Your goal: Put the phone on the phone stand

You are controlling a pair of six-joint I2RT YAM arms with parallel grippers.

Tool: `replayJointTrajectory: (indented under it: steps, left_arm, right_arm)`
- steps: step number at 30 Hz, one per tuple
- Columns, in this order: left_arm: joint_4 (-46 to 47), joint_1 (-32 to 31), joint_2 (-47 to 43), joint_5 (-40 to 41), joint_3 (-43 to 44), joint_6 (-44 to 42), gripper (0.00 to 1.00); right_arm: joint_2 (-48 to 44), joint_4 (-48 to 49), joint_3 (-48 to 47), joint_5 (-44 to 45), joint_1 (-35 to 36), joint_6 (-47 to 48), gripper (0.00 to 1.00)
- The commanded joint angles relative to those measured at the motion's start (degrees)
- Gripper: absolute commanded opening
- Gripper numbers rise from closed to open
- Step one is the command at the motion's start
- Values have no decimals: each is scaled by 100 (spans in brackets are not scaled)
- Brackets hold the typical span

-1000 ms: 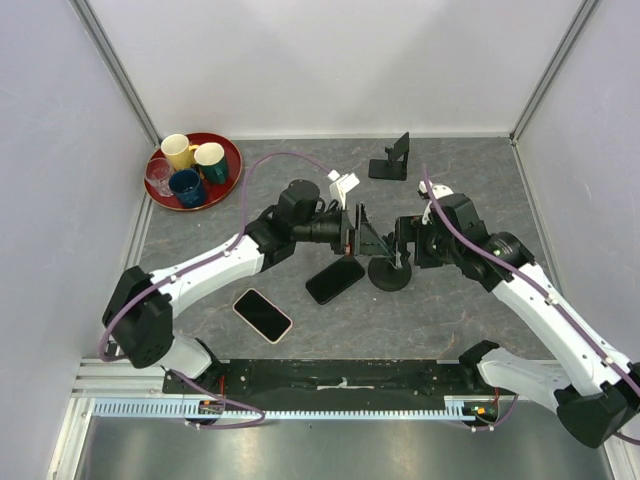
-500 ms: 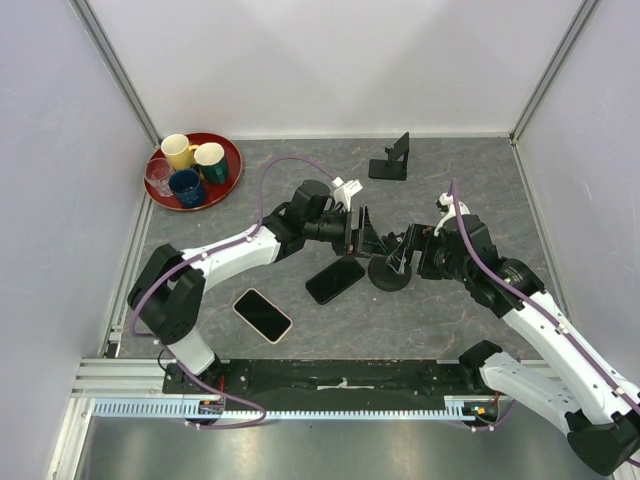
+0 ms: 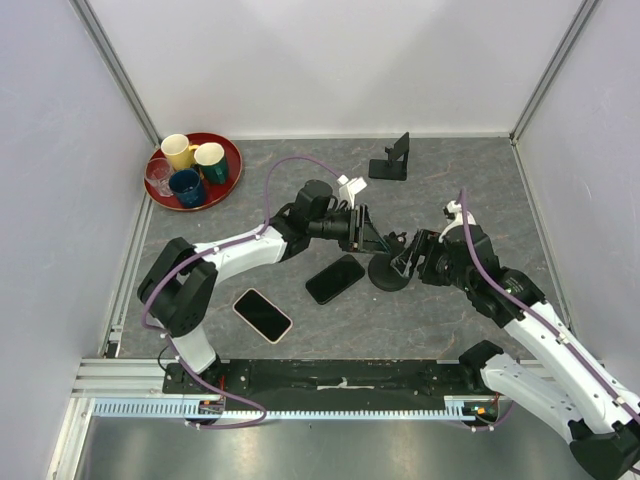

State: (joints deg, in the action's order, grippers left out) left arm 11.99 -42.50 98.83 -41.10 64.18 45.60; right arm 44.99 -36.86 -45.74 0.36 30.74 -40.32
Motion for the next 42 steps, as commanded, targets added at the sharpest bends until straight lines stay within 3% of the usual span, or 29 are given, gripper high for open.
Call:
replayJointTrajectory:
  steps: [1,8,13,15,16,17,20,23,28,35,39,42]
  left_arm:
    - [787,5,14,-170,-125,379,48]
    - [972,5,-4,-118,-362,432,25]
    - [1007,-4,-82,-117,-538,414,21]
    - [1007,-4,-161,-170,-617,379,29]
    - [1016,-4,-240,-153,-661,370,38]
    - [1016,-4,-424,-92,-740,362,61]
    - [938,5,-645,-134,-680,396,90]
    - [823,14,-541,-249,-399,510,94]
    - [410,14,13,-328,260,572,95]
    - [383,5,401,-390,534,625,79]
    - [383,5,401,-355,472,546,78]
    - [409,5,471,-372,481,528,68]
  right_arm:
    - [-122,258,-5,411,-7,-135,74]
    - [106,425,-190,727,-7,-73,64]
    - [185,400,-357,1079,-7,50,63]
    - [247,338,-480,1194,-7,120,63]
    - [273,285,-506,1194,-7,155,64]
    - [299,259,-559,1186,-7,190,66]
    - [282,171,-559,1089,2,226,71]
    - [186,162,-419,940,-7,200,75]
    - [36,214,-164,738,-7,94,75]
    - [1,276,-76,746,2,147,69]
    - [132,320,-102,834,-7,252,66]
    - [203,390,-120,843,-7,287,64]
